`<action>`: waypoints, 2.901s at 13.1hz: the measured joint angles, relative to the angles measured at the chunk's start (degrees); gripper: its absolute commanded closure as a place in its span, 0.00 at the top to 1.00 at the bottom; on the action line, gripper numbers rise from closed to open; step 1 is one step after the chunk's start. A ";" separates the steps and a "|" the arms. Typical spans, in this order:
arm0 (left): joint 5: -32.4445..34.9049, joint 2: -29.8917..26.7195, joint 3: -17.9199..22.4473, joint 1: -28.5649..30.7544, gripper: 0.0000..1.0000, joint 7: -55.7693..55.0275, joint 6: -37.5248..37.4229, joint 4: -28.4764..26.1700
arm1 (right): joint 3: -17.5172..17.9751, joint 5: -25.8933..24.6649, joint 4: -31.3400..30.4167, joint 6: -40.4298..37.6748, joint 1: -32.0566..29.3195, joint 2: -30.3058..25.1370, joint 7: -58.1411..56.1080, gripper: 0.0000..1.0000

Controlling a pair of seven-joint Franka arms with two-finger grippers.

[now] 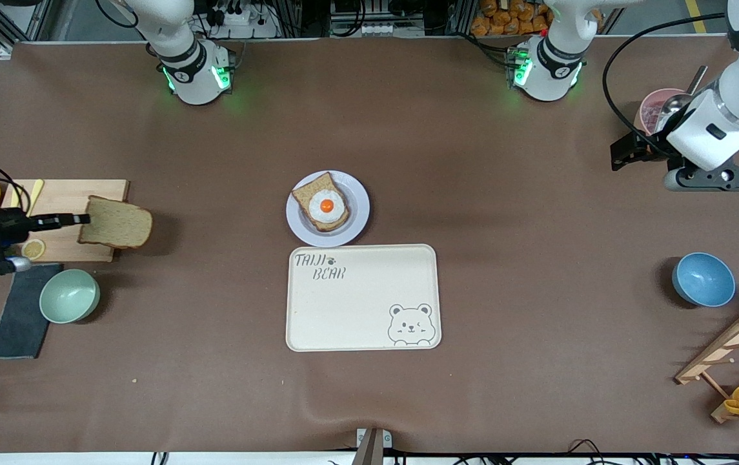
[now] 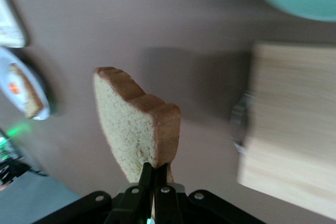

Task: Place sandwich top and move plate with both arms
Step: 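Lift the bread slice with the right gripper toward the egg plate, then lay the bread slice on the egg toast and open the right gripper, then withdraw the right gripper while the left gripper reaches toward the plate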

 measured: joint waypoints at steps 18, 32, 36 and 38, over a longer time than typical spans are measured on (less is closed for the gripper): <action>0.00 0.05 0.05 0.11 1.00 0.00 0.06 -0.05 | 0.44 23.62 -9.50 10.84 31.36 0.84 13.42 0.00; 0.00 0.25 0.09 0.11 1.00 0.00 0.26 -0.37 | 0.29 32.02 -19.43 21.68 36.82 1.78 13.58 0.00; 0.00 0.29 0.10 0.11 1.00 0.00 0.32 -0.43 | 0.28 32.29 -19.70 21.83 36.94 1.78 13.59 1.00; 0.00 0.34 0.10 0.11 1.00 0.00 0.33 -0.47 | 0.29 32.30 -19.69 21.32 36.94 1.78 13.58 1.00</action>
